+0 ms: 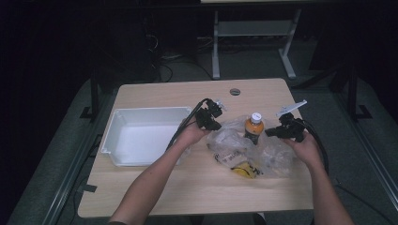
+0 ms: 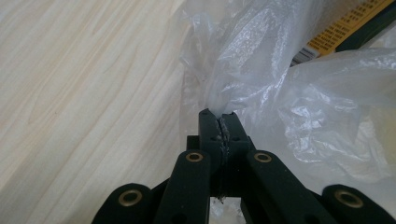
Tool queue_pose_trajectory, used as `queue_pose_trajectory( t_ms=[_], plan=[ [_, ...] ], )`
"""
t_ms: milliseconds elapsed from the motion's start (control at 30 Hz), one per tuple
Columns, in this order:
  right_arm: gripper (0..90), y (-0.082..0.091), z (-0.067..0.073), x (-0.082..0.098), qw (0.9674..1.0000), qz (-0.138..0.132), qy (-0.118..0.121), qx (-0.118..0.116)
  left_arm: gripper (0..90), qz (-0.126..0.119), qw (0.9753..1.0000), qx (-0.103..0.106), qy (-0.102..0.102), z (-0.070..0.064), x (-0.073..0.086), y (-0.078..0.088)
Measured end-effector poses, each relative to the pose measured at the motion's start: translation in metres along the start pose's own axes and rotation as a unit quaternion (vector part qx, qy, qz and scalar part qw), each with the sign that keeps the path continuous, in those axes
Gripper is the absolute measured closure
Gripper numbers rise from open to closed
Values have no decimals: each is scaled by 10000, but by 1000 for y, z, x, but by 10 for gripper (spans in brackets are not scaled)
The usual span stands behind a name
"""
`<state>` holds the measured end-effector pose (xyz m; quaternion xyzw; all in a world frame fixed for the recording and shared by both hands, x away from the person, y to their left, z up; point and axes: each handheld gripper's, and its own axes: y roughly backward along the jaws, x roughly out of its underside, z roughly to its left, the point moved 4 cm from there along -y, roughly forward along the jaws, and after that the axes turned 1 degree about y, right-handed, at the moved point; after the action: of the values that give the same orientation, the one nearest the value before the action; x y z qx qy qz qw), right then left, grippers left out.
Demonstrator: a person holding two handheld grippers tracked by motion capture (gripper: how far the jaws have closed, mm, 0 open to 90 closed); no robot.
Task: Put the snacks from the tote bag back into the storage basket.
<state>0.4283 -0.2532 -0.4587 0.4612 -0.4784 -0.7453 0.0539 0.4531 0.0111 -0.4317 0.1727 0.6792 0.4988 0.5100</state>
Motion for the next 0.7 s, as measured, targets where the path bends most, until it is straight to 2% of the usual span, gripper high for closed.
queue_pose_trajectory(
  t_ms=[133, 267, 333, 500, 600, 700],
  plan=[
    [898, -4, 0, 3, 9999, 78, -115, -36, 899, 45, 10000, -33, -74, -2, 0, -1],
    [898, -8, 0, 6, 9999, 110, -77, -29, 898, 132, 9999, -24, -80, -3, 2, -4],
    [898, -8, 1, 7, 9999, 85, -67, 33, 898, 99, 9999, -12, -64, -3, 3, -6],
    [898, -13, 0, 12, 9998, 100, -144, -34, 896, 179, 9998, 15, -127, -4, 4, -8],
    [898, -13, 0, 12, 9999, 67, -113, -13, 885, 156, 9999, 62, -31, -4, 5, -7],
    [898, -11, 1, 11, 9999, 58, -129, 25, 843, 112, 9999, 90, -40, -2, 5, -2]
  ],
)
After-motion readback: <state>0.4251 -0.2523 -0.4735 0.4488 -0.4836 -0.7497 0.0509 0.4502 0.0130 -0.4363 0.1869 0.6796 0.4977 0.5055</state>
